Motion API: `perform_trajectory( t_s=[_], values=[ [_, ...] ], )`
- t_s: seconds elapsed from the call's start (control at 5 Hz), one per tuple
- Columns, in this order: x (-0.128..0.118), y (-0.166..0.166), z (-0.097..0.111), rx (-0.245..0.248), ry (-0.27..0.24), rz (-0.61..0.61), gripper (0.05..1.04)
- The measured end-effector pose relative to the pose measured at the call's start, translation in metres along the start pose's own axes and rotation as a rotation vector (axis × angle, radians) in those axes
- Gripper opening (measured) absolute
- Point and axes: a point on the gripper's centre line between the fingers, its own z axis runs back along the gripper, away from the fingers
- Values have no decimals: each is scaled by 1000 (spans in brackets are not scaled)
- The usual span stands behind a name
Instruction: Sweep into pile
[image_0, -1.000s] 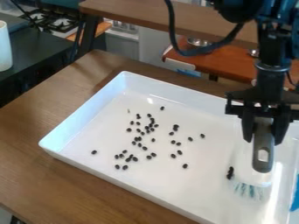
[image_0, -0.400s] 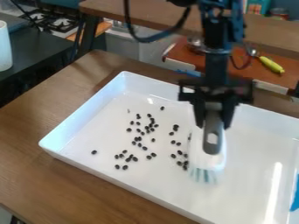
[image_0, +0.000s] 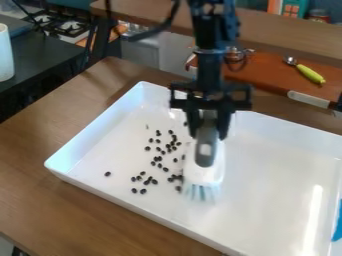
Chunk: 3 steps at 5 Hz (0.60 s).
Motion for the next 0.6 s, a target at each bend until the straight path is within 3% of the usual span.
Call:
perform_trajectory(
  t_s=[0.4, 0.6],
  values=[
    [4, 61, 7, 11, 30, 5, 483],
    [5, 94, 13, 5, 16, 13, 484]
  ],
)
